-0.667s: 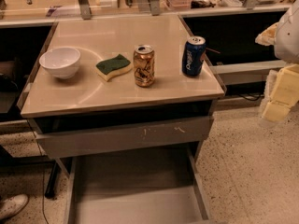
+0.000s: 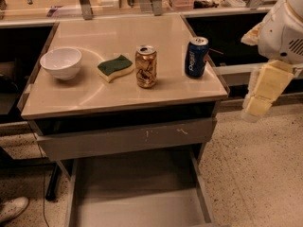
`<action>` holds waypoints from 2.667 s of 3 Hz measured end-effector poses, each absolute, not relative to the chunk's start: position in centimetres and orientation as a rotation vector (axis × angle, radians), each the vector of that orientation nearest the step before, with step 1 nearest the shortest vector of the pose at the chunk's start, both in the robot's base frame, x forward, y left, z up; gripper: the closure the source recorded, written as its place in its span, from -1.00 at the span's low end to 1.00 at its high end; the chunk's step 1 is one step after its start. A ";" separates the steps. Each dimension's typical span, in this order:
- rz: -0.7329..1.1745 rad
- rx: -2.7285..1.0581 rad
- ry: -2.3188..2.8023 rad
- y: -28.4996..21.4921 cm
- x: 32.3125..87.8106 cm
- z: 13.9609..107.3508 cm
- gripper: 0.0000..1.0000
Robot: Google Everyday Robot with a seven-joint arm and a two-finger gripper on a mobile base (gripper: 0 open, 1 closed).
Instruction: Place orange can into middle drawer
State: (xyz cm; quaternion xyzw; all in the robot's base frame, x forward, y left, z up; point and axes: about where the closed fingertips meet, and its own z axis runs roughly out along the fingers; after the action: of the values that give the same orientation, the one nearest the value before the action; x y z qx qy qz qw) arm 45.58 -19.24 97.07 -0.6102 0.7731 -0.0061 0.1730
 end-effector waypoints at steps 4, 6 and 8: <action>0.269 -1.694 2.092 -13.4 48.6 93.0 -1.00; 0.479 -1.699 1.872 -4.9 52.6 93.5 -1.00; 0.483 -1.631 1.859 -4.3 54.3 92.8 -1.00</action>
Offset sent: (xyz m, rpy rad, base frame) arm 0.0091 0.0226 -0.0091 0.0377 0.0261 0.0314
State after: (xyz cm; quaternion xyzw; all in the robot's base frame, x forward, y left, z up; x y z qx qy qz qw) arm 54.27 -4.30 92.83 -0.6161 0.7025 0.1827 0.3060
